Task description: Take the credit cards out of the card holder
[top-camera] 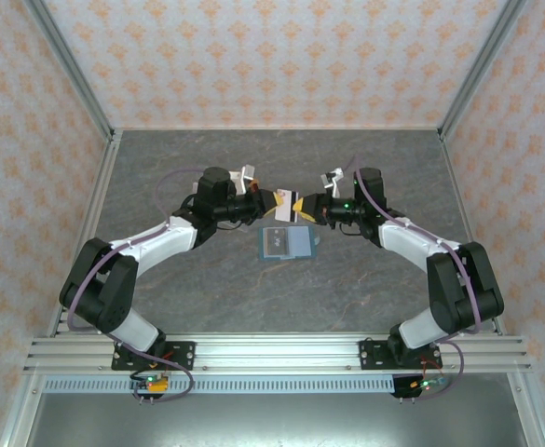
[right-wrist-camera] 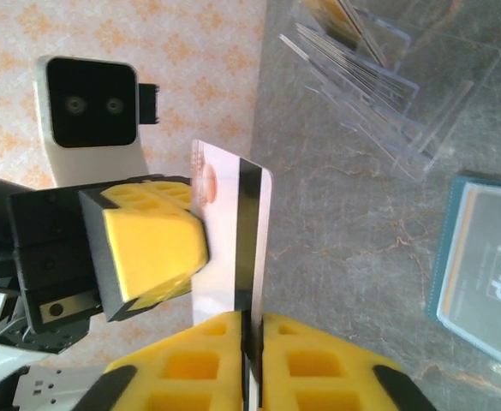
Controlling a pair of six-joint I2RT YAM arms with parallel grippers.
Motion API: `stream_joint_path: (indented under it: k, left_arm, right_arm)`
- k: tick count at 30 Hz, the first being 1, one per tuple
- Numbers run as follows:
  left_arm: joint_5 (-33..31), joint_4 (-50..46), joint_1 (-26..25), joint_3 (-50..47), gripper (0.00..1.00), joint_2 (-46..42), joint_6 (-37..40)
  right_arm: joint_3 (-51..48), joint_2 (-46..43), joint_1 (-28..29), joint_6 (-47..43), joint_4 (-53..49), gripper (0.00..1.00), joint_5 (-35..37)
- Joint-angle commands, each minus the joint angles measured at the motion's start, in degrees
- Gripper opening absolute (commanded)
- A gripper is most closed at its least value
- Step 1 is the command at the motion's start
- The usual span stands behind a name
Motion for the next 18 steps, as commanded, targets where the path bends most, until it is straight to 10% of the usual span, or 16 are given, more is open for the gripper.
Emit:
stream_joint_path:
  k: [1,7,18]
  left_arm:
    - [-1.8,-2.5,0.5,0.0,0.00,-0.3,2.1]
    - [-13.3,-19.4,1.0,1.1,0.00,-5.9,8.6]
    - [-55.4,-59.1,3.4,14.0,0.00,-12.4,11.4]
  right_arm:
    - [3.2,-0.7,0.3,-6.5,-9.0,0.30,2.7]
    - [6.0,-1.1,0.3,-12.8,-20.1,0.63,10.2]
    - [7.5,-2.8,0.3,-20.2,-31.6,0.84,24.0]
